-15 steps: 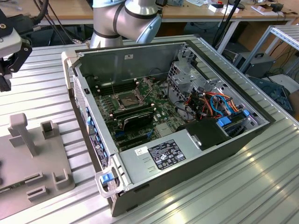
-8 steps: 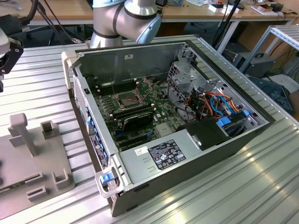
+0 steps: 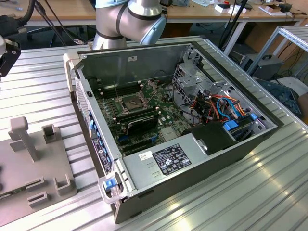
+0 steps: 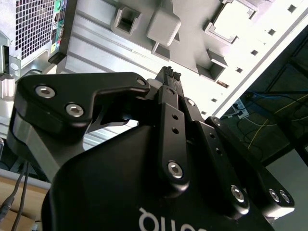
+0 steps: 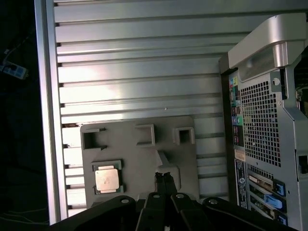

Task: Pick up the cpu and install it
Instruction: 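Reach for the cpu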

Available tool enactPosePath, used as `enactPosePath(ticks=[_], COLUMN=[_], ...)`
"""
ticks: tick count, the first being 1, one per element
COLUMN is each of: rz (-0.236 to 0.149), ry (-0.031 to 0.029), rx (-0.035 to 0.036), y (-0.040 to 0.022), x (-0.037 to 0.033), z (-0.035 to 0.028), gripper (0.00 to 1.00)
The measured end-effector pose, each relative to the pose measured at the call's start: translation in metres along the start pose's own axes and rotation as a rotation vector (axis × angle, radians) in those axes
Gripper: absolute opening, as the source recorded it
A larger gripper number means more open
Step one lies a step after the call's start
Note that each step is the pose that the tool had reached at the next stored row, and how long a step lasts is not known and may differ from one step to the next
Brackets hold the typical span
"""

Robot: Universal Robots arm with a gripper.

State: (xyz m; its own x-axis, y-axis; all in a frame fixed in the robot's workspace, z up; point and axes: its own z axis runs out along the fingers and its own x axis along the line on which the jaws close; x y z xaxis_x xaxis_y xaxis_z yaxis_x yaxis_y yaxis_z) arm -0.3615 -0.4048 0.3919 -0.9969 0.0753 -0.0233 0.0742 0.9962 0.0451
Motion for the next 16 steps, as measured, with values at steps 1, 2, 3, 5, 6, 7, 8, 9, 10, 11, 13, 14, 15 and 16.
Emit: enactPosePath(ticks=[1,2,3,5,6,7,8,9,10,11,13,14,15,16], rz=[0.000,0.000,0.000,0.000,0.000,0.000,0.000,0.000,0.000,0.000,0.000,0.000,0.000,0.000], ry=[0.0000,0.0001,0.0000,0.0000,0.0001,0.0000,0.0000,0.0000,0.0000,0.0000,0.0001,0.0000,0.0000,0.0000], rx=[0.0000,0.0001,0.0001,0.0000,0.0001,0.0001,0.0001,0.0000,0.0001,0.0000,0.0000,0.0000,0.0001,0.0000], y=[0.0000,0.0000,-0.0002,-0.0010,-0.0017,-0.0030,-0.0042,-0.0060,-0.0074,-0.0087,-0.0116,-0.0129,-0.0141,-0.0153], x=[0.0000,0.0000,0.0001,0.0000,-0.0001,-0.0001,-0.0002,-0.0001,0.0000,0.0001,0.0003,0.0005,0.0006,0.0009], z=[0.0000,0.0000,0.0000,-0.0001,-0.0001,-0.0001,-0.0001,0.0000,0.0000,0.0000,0.0000,0.0001,0.0000,0.0001], gripper=[0.11,0.11,0.11,0.11,0.11,0.11,0.11,0.11,0.11,0.11,0.11,0.11,0.11,0.11])
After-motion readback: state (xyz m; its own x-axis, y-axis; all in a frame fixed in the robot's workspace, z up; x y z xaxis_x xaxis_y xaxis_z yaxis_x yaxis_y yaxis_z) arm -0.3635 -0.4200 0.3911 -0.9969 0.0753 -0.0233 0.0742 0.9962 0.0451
